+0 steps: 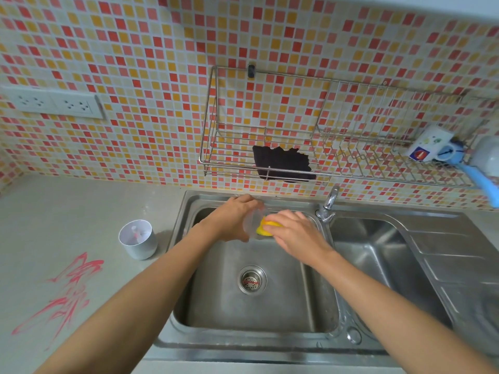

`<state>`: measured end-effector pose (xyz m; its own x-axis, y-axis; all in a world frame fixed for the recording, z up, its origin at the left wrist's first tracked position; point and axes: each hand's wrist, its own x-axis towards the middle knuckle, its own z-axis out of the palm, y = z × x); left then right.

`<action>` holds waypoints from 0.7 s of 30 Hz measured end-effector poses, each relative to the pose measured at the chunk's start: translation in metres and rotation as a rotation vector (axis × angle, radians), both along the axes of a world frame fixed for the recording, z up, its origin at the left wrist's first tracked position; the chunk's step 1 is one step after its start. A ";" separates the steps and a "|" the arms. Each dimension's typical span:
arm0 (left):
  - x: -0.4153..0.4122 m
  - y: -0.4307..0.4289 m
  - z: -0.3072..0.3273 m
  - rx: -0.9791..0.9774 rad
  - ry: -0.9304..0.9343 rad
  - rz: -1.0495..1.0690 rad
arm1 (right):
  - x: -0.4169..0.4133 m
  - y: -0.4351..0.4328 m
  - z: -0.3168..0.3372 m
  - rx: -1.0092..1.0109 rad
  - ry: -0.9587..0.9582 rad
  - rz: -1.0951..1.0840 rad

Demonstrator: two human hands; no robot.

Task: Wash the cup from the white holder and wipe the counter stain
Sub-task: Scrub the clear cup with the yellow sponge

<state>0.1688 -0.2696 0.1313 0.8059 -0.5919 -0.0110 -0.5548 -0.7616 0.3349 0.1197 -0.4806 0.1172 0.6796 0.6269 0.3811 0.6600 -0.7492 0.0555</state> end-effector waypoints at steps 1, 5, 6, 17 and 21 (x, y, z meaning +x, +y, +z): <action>0.001 -0.001 0.001 -0.002 0.009 -0.004 | -0.001 0.001 0.001 -0.017 -0.031 0.001; 0.000 0.003 0.003 -0.128 0.084 0.021 | -0.004 0.002 -0.007 -0.021 -0.121 -0.024; -0.002 0.004 0.003 -0.188 0.102 0.029 | -0.003 0.001 -0.007 -0.003 -0.133 -0.038; -0.009 0.000 -0.008 -0.392 -0.083 0.150 | -0.010 0.020 0.010 0.321 0.143 -0.139; 0.001 0.007 -0.005 -0.206 -0.176 0.131 | -0.009 0.028 0.016 0.674 0.649 -0.216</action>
<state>0.1697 -0.2622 0.1266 0.8543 -0.4583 0.2451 -0.5197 -0.7565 0.3971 0.1104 -0.4529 0.1336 0.9602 0.2499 0.1246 0.2544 -0.5990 -0.7593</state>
